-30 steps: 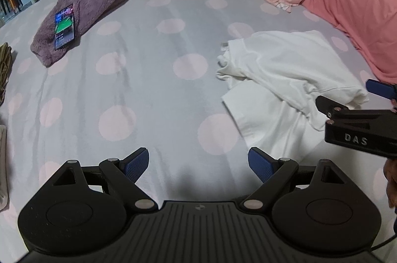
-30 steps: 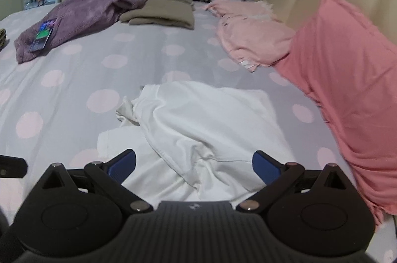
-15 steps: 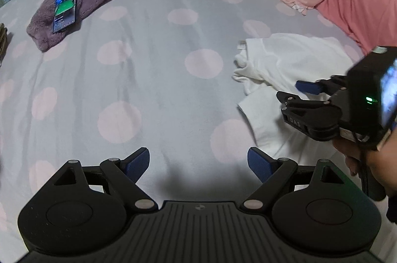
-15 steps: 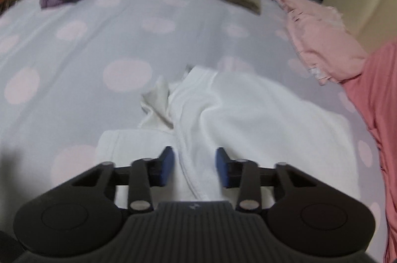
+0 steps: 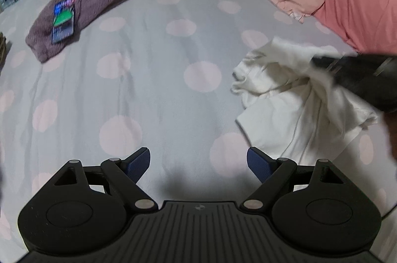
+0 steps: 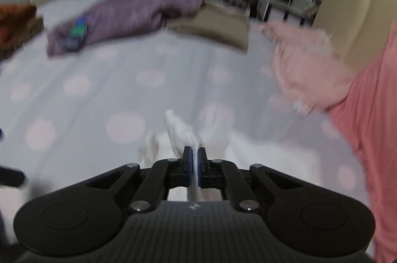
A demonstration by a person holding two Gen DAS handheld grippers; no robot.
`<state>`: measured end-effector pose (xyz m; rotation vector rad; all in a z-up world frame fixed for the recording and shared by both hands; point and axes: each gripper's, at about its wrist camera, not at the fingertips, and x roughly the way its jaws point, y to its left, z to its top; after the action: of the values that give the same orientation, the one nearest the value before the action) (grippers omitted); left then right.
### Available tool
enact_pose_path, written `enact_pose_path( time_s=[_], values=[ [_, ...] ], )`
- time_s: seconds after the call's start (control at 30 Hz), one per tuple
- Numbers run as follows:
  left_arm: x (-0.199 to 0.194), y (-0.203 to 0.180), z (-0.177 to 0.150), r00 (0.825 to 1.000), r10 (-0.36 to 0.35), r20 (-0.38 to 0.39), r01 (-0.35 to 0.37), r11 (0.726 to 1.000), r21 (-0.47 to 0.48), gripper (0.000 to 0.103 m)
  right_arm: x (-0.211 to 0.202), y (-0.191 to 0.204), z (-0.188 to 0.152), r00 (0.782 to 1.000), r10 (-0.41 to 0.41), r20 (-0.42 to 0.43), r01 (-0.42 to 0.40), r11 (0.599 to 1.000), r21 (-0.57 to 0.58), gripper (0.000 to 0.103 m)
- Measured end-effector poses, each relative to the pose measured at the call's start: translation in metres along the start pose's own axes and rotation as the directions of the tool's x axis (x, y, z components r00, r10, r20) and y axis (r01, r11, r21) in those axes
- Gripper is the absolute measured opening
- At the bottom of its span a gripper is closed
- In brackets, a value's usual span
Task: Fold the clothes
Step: 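Grasp the white shirt with the right gripper while the left tool approaches, then lift the shirt with the right gripper while the left gripper grasps its hem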
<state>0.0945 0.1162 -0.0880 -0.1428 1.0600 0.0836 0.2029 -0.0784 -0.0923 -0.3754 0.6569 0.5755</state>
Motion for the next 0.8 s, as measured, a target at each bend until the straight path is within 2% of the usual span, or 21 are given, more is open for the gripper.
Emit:
enact_pose_path(
  time_s=[0.07, 0.13, 0.2, 0.3, 0.43, 0.67, 0.73, 0.8],
  values=[
    [-0.01, -0.005, 0.003, 0.999, -0.035, 0.029, 0.035, 0.999, 0.007, 0.086, -0.029, -0.016, 0.021, 0.999, 0.016, 0.048, -0.018, 1.0, 0.026, 0.005],
    [-0.021, -0.01, 0.007, 0.993, -0.103, 0.064, 0.102, 0.995, 0.015, 0.086, -0.058, -0.033, 0.042, 0.995, 0.036, 0.088, -0.042, 0.997, 0.065, 0.005],
    [-0.03, -0.016, 0.01, 0.981, -0.168, 0.099, 0.166, 0.986, 0.024, 0.086, -0.088, -0.047, 0.061, 0.991, 0.043, 0.13, -0.055, 0.995, 0.087, 0.005],
    [-0.039, -0.027, 0.013, 0.962, -0.229, 0.148, 0.225, 0.974, 0.042, 0.086, -0.131, -0.057, 0.08, 0.982, 0.043, 0.184, -0.059, 0.995, 0.083, 0.005],
    [-0.036, -0.042, 0.014, 0.953, -0.239, 0.188, 0.225, 0.97, 0.095, 0.086, -0.181, -0.058, 0.093, 0.972, 0.042, 0.233, -0.054, 0.997, 0.047, 0.005],
    [-0.019, -0.073, 0.014, 0.944, -0.223, 0.242, 0.151, 0.947, 0.285, 0.085, -0.235, -0.058, 0.099, 0.96, 0.038, 0.276, -0.047, 0.999, 0.025, 0.005],
    [-0.014, -0.078, 0.017, 0.931, -0.245, 0.269, 0.156, 0.937, 0.313, 0.085, -0.244, -0.059, 0.098, 0.959, 0.035, 0.282, -0.044, 0.999, 0.025, 0.005],
    [-0.012, -0.084, 0.018, 0.902, -0.289, 0.321, 0.161, 0.915, 0.371, 0.085, -0.253, -0.059, 0.096, 0.958, 0.035, 0.284, -0.044, 0.999, 0.026, 0.005]
  ],
)
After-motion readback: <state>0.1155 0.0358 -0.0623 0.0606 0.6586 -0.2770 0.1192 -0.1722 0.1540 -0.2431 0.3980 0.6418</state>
